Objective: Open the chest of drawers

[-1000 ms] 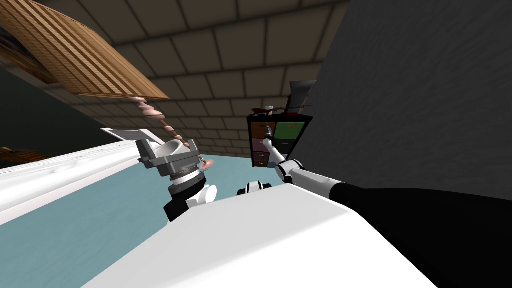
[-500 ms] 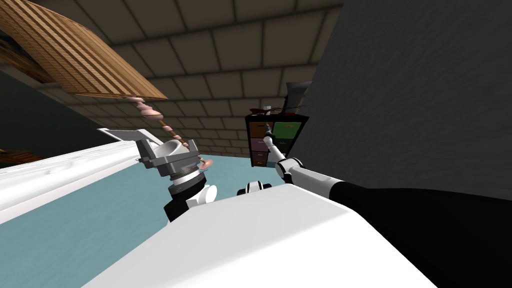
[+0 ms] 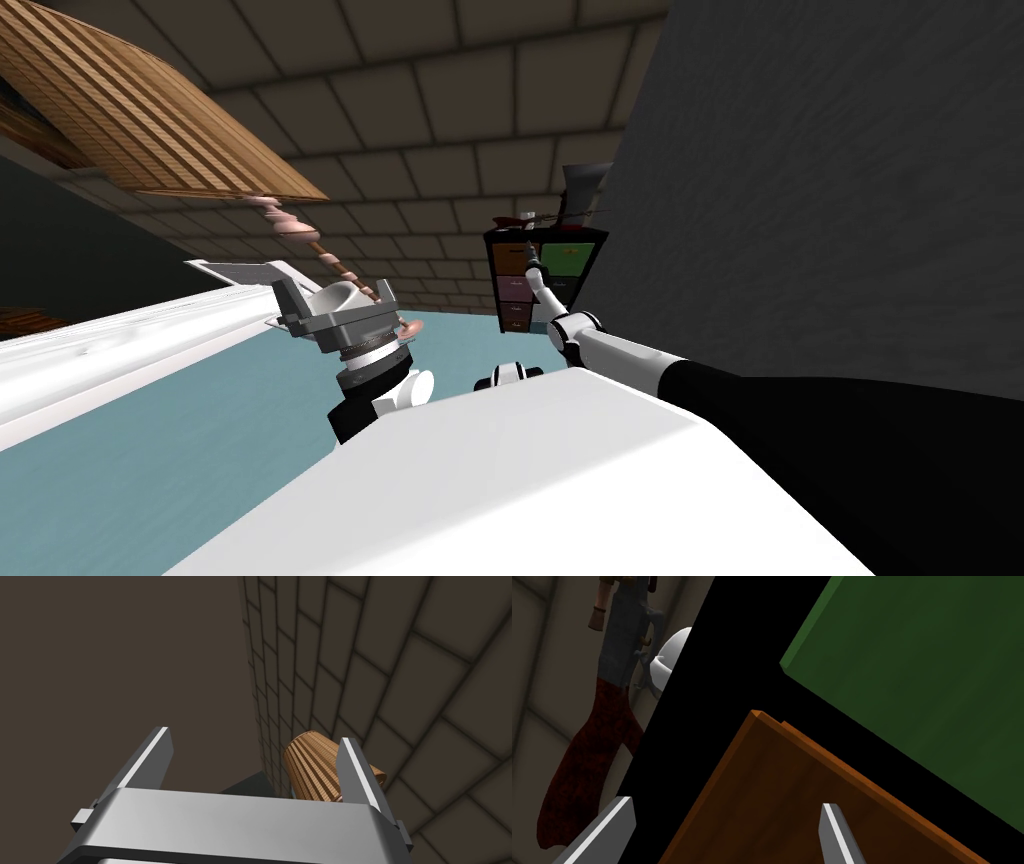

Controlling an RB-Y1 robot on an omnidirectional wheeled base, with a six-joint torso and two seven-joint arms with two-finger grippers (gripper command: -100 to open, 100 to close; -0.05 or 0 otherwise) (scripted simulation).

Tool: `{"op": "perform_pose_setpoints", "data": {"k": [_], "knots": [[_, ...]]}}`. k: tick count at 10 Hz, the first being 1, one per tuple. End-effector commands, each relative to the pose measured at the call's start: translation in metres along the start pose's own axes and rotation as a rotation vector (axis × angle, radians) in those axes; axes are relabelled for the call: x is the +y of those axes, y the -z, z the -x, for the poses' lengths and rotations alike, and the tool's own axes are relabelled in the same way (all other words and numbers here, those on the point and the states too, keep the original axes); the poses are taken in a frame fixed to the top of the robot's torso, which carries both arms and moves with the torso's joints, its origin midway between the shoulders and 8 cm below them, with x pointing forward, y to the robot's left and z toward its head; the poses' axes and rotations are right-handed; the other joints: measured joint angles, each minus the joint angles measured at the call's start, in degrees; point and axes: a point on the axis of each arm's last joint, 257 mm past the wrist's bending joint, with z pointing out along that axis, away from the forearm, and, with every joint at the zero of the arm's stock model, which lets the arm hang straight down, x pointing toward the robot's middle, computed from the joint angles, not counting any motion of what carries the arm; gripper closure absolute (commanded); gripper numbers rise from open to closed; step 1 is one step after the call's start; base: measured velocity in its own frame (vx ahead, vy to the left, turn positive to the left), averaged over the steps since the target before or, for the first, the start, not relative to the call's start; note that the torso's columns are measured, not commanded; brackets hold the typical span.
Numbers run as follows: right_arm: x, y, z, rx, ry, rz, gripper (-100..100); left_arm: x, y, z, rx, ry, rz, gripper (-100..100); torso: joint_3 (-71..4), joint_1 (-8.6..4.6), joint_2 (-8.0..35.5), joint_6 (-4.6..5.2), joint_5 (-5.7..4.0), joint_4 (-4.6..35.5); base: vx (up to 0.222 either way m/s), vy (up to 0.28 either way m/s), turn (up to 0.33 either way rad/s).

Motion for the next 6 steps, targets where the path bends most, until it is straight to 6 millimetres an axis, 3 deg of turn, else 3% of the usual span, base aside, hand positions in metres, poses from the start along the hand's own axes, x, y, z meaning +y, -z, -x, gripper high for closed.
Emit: {"op": "perform_pose_setpoints", "data": {"k": [1,4,5,6], "knots": [[-0.016,-0.003,0.023,-0.055,-0.082,0.0,-100,0.0,0.0,0.0,0.0,0.0,0.0,0,0.05,0.18,0.07,-0.16,0.01,-0.1,-0.03,-0.063,-0.036],[-0.037,0.011,0.073,-0.137,-0.181,0.006,-100,0.0,0.0,0.0,0.0,0.0,0.0,0,0.12,0.8,0.18,-0.47,0.17,-0.18,-0.022,-0.037,-0.017],[-0.037,0.011,0.073,-0.137,-0.181,0.006,-100,0.0,0.0,0.0,0.0,0.0,0.0,0,0.14,0.82,0.22,-0.49,0.18,-0.16,-0.017,-0.01,0.005],[-0.043,0.017,0.089,-0.16,-0.208,0.009,-100,0.0,0.0,0.0,0.0,0.0,0.0,0,0.14,0.76,0.21,-0.46,0.16,-0.17,-0.01,-0.005,-0.006]]}}
